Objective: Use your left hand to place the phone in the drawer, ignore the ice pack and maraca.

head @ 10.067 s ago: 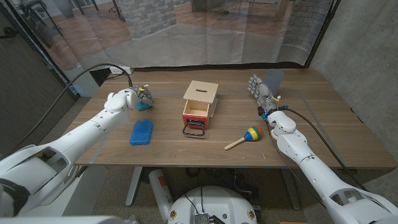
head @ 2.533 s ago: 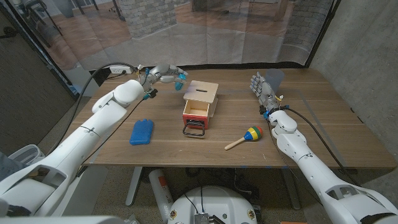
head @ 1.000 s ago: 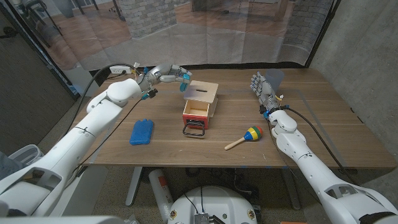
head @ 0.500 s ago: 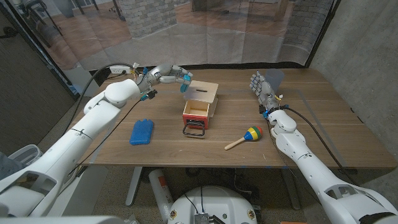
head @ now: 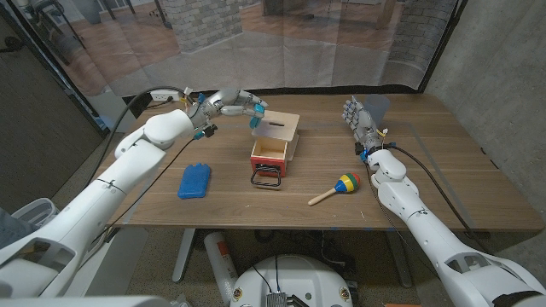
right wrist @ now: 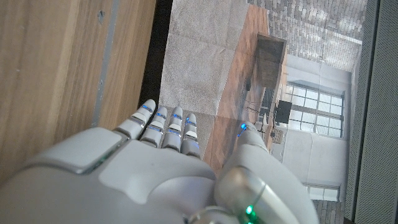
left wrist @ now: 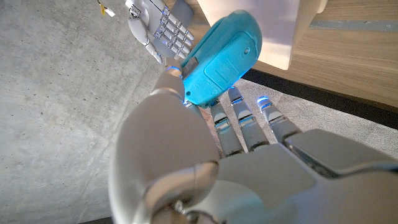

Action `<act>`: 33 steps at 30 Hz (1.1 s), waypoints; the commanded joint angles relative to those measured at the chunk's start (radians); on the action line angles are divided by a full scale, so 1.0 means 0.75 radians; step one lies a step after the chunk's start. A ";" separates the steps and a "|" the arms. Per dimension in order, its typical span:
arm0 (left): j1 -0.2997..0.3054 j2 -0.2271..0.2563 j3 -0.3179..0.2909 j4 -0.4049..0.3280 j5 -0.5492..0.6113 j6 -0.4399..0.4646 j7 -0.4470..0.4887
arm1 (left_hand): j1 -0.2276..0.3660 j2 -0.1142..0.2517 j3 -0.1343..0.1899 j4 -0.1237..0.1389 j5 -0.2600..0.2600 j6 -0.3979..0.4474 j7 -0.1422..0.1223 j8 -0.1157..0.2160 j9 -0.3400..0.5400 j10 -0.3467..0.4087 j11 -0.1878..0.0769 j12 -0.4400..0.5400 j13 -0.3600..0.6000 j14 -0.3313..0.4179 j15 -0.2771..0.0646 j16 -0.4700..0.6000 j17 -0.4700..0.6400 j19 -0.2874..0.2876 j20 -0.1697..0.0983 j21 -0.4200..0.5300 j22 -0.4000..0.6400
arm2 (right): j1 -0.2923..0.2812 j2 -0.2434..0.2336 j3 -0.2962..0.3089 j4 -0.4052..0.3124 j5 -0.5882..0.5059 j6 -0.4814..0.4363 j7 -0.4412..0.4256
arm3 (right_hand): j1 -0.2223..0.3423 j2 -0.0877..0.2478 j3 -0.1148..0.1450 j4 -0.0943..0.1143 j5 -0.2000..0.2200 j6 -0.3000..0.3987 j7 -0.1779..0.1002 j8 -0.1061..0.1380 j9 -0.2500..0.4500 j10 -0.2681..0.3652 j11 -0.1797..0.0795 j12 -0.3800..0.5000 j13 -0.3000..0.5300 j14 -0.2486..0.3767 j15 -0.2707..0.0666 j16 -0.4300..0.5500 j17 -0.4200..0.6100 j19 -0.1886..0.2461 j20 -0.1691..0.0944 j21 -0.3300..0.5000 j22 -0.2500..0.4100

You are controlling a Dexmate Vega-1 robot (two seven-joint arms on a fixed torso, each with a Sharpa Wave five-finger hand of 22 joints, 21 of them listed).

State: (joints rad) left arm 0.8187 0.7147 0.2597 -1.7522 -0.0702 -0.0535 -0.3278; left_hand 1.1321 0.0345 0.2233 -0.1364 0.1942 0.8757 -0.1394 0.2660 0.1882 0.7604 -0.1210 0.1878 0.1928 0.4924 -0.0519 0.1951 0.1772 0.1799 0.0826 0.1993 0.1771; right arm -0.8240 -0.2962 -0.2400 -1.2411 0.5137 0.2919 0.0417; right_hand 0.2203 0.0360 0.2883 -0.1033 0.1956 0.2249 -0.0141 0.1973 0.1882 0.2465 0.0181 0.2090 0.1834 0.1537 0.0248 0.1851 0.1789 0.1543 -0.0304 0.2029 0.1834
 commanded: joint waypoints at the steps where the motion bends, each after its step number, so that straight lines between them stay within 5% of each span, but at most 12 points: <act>1: 0.034 0.008 -0.002 -0.060 0.027 0.008 0.021 | 0.013 0.017 0.027 0.021 0.003 0.016 -0.001 0.000 0.006 0.222 -0.126 0.007 0.003 0.010 -0.184 -0.005 0.002 0.001 0.000 -0.001 0.001 | 0.011 0.001 -0.001 0.010 0.004 0.010 0.005 | 0.000 0.010 0.001 -0.009 0.002 0.007 0.004 0.000 0.004 0.002 0.001 0.006 0.004 0.002 -0.003 0.003 0.008 0.003 -0.002 0.000 0.004; 33: 0.169 0.030 -0.049 -0.171 0.039 0.029 0.065 | 0.011 0.014 0.030 0.024 0.002 0.028 0.002 -0.006 0.007 0.231 -0.125 0.006 0.004 0.012 -0.176 -0.006 0.002 0.001 -0.001 -0.001 0.001 | 0.018 -0.002 0.004 0.020 0.002 0.025 0.005 | 0.000 0.011 -0.001 -0.010 0.002 0.016 0.009 0.003 0.004 0.006 0.004 0.007 0.004 0.004 -0.006 0.003 0.008 0.002 -0.004 -0.001 0.004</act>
State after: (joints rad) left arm 0.9042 0.7294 0.2400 -1.8481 -0.0403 -0.0376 -0.2911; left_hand 1.1338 0.0329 0.2233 -0.1363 0.1905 0.8846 -0.1412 0.2621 0.1881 0.7604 -0.1210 0.1869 0.1930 0.4923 -0.0518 0.1951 0.1772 0.1799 0.0826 0.1993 0.1772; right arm -0.8066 -0.2977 -0.2400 -1.2228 0.5087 0.3083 0.0415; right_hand 0.2203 0.0360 0.2840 -0.1076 0.1956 0.2304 -0.0087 0.1973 0.1881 0.2465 0.0181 0.2090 0.1834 0.1537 0.0248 0.1851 0.1813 0.1543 -0.0304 0.2029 0.1834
